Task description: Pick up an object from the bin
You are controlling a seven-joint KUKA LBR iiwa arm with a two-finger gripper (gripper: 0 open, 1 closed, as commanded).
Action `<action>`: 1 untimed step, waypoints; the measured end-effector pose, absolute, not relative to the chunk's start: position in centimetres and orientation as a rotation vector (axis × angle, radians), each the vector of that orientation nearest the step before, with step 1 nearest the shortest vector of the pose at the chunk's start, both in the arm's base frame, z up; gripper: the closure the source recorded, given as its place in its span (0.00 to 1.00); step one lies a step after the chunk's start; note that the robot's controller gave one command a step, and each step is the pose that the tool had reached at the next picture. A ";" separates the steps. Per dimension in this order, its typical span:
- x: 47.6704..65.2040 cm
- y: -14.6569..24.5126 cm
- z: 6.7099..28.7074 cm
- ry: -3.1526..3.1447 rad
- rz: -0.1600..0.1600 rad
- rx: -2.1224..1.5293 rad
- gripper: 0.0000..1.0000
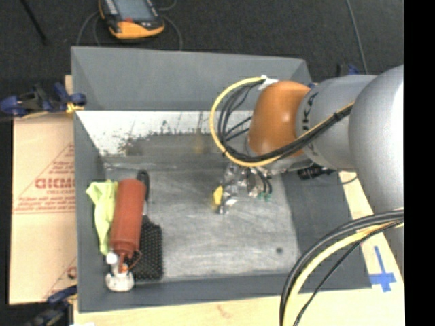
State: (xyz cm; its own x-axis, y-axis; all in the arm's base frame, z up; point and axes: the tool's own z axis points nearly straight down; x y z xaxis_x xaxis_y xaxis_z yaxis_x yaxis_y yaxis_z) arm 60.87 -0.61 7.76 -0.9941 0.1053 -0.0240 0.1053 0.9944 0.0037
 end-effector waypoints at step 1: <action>60.7 -0.6 8.0 3.122 0.003 0.163 1.00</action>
Offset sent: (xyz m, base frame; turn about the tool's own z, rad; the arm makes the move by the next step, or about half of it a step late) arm 0.0002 0.0000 0.0876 -0.0001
